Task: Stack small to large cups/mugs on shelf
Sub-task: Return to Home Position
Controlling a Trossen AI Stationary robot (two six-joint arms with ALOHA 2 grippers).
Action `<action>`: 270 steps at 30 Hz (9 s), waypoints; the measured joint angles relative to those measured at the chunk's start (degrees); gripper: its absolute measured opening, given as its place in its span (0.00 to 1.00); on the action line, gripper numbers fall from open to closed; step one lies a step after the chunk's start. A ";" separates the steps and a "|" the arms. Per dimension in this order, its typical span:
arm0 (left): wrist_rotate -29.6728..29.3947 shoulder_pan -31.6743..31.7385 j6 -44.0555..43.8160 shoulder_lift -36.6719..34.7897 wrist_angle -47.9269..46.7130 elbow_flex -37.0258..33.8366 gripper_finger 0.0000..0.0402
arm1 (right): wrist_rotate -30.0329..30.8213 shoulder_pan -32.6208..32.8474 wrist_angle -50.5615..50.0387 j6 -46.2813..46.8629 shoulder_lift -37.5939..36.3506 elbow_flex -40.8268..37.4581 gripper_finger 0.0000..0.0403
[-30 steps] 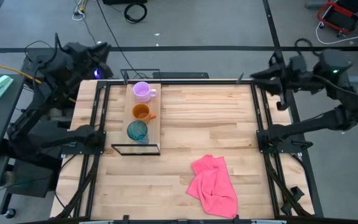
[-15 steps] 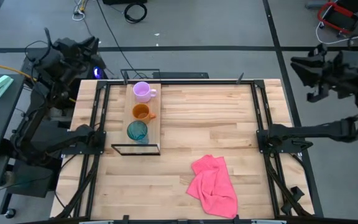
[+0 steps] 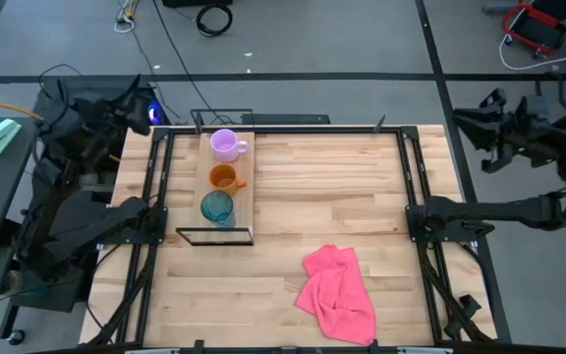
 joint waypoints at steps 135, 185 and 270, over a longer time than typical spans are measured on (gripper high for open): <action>-1.73 -0.28 -13.11 -33.57 28.45 -62.09 0.20 | 3.80 -0.04 26.41 5.45 -30.61 -66.39 0.22; -1.82 -0.27 -13.04 -33.54 28.85 -62.13 0.23 | 24.83 -4.97 48.10 -1.79 -30.59 -81.47 0.22; -1.82 -0.26 -13.09 -33.54 28.87 -62.13 0.22 | 23.16 -14.27 45.44 -1.29 -27.80 -81.41 0.22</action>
